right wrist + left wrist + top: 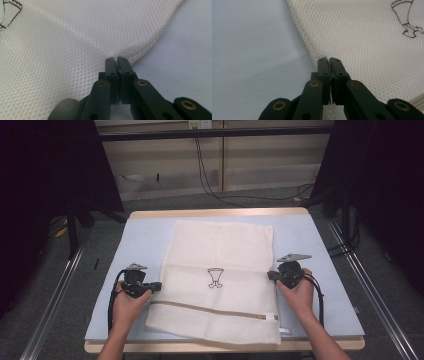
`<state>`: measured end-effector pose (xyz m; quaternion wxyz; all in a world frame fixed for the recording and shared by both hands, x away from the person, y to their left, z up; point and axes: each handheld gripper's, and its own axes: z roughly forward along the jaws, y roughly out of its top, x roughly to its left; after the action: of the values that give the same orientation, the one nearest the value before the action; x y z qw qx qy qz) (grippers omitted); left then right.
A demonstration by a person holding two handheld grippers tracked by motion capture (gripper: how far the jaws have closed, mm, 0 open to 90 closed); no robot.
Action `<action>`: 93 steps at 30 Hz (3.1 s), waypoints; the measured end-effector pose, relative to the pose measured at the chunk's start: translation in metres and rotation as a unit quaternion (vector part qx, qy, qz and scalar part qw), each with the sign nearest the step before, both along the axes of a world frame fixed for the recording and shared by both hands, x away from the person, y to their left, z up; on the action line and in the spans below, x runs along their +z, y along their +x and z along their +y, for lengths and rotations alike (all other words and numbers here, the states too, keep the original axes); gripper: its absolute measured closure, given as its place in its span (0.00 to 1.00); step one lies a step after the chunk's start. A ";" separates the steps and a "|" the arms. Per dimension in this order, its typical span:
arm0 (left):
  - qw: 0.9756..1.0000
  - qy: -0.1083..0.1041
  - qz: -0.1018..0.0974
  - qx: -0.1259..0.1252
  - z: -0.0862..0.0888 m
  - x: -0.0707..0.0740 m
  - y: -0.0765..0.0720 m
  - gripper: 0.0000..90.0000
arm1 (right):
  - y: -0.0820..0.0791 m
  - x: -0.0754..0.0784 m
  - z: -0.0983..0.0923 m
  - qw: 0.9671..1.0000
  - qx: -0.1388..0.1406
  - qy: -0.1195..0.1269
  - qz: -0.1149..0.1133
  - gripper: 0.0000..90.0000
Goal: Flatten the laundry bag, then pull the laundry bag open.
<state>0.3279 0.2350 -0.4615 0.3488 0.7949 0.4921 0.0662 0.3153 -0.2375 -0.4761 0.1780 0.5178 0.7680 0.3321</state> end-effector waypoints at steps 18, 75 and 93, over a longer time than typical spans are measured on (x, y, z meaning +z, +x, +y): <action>1.000 -0.003 0.001 -0.001 0.001 -0.003 -0.011 0.97 | 0.022 -0.001 0.006 1.000 -0.003 -0.014 -0.018 0.98; 0.999 -0.045 -0.027 0.000 -0.029 0.028 -0.001 0.71 | -0.040 0.016 -0.004 0.993 0.087 0.012 -0.080 1.00; 0.992 -0.088 0.010 -0.095 -0.101 0.033 0.003 0.71 | -0.079 0.016 -0.018 0.993 0.082 0.031 -0.077 1.00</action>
<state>0.3313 0.1338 -0.4281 0.4175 0.8045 0.4220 -0.0186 0.2365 -0.2556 -0.4601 0.1923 0.4311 0.7813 0.4084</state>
